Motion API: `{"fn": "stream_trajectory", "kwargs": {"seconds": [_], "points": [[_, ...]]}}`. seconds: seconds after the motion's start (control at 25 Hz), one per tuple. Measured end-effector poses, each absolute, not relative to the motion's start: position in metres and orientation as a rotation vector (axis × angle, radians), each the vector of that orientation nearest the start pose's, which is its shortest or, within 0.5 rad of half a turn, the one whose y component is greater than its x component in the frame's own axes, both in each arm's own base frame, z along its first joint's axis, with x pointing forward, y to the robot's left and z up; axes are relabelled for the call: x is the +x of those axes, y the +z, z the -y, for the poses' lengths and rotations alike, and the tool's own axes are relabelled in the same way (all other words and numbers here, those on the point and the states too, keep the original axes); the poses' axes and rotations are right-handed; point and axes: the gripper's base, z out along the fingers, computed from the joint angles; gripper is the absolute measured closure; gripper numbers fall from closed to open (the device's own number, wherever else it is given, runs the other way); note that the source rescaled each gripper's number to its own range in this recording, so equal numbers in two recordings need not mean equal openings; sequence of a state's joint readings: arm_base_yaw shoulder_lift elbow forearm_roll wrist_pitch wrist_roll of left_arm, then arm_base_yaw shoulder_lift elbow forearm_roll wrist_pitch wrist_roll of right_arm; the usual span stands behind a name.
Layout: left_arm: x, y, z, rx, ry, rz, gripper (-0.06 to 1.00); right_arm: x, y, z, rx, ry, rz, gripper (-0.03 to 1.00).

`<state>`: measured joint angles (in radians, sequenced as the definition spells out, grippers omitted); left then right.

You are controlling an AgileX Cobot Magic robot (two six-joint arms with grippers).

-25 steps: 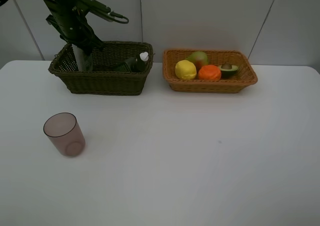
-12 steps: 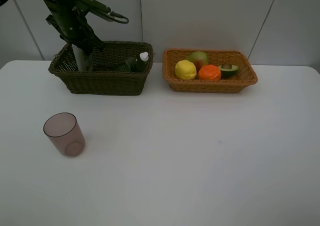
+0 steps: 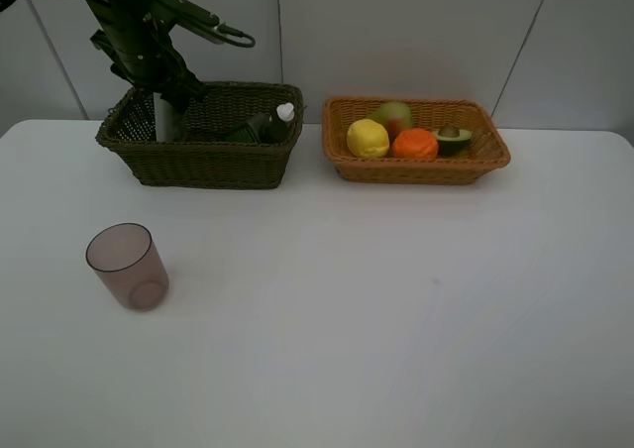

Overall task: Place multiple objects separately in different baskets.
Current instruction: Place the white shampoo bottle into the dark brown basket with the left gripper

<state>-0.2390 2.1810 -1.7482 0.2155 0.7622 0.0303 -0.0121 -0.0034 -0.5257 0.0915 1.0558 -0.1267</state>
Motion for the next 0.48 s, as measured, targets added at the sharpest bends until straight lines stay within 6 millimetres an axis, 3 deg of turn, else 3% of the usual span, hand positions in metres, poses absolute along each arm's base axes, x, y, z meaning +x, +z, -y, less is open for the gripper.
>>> {"fn": "stream_trajectory", "kwargs": {"seconds": [0.28,0.48], "points": [[0.4675,0.1879,0.1001,0.516,0.18,-2.608,0.07,-0.0084,0.285,-0.0073,-0.12,0.02,-2.003,-0.03],[0.4671,0.1877,0.1011,0.504,0.16,-2.614,0.06,-0.0084,0.285,-0.0073,-0.12,0.02,-2.003,-0.03]]}}
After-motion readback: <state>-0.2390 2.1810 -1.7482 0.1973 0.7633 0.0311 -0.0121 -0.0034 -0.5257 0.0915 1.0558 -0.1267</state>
